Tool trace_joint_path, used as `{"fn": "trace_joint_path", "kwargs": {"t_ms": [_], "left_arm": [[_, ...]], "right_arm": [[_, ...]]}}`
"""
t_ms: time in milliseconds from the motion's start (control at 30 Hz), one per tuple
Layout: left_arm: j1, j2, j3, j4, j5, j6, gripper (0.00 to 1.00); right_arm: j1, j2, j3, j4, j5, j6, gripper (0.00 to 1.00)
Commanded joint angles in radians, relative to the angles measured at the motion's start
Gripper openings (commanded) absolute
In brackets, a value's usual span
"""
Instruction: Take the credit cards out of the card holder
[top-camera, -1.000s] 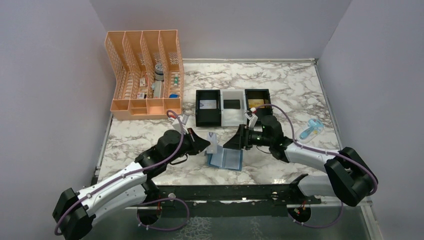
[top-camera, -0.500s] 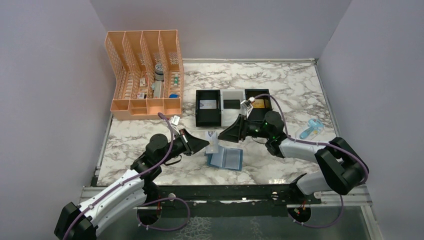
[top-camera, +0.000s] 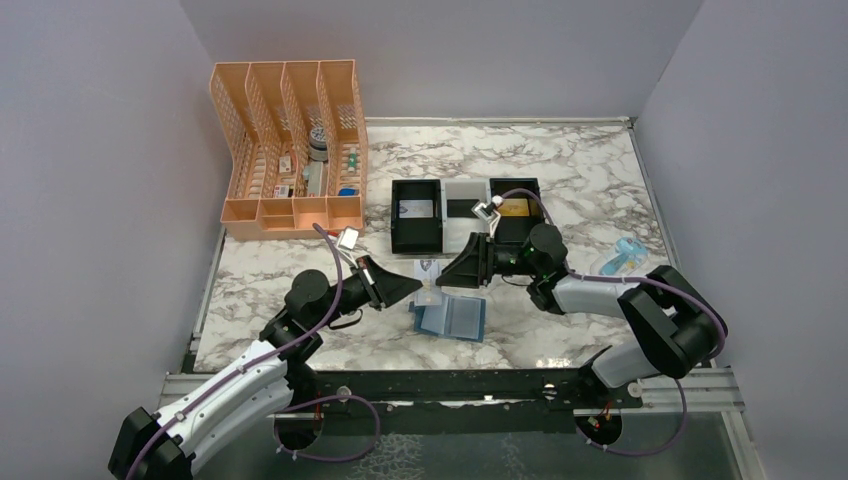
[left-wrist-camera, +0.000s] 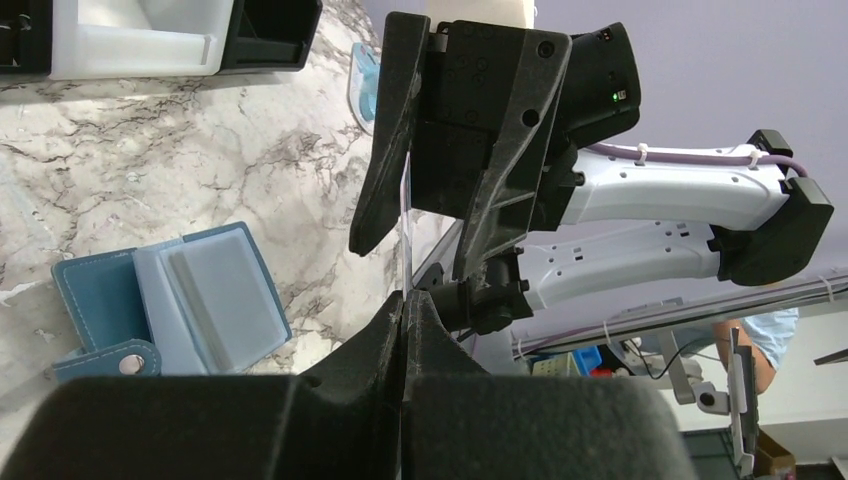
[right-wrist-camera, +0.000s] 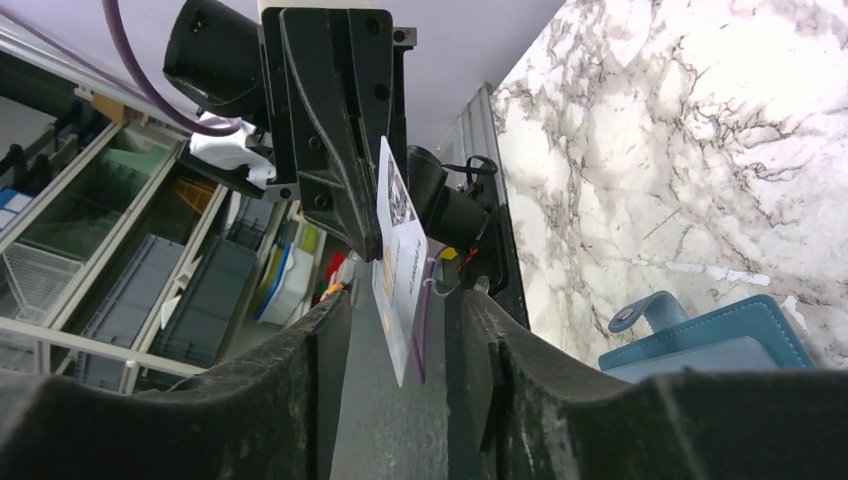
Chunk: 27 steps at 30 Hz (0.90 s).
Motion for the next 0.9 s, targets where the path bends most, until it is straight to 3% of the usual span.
{"fn": "trace_joint_path", "kwargs": {"t_ms": [0,133,500,700,767,867], "left_arm": [[0.006,-0.001,0.017,0.052,0.019,-0.009,0.00],[0.007,0.000,0.010,0.067,0.018,-0.022,0.00],[0.007,-0.035,-0.013,0.072,0.004,-0.029,0.00],[0.007,-0.038,-0.009,0.070,0.001,-0.008,0.02],[0.008,-0.038,-0.014,0.068,-0.011,-0.012,0.16],[0.007,-0.053,-0.015,0.016,-0.038,0.004,0.52]], "right_arm": [[0.012,-0.007,0.028,0.022,-0.037,0.006,0.43],[0.022,0.003,0.044,0.034,-0.041,0.017,0.38],[0.027,0.035,0.024,0.129,-0.027,0.082,0.02],[0.027,0.026,0.027,0.112,-0.009,0.069,0.01],[0.027,0.019,0.032,0.086,-0.001,0.052,0.01],[0.027,0.000,0.034,0.021,0.026,0.012,0.01]]}}
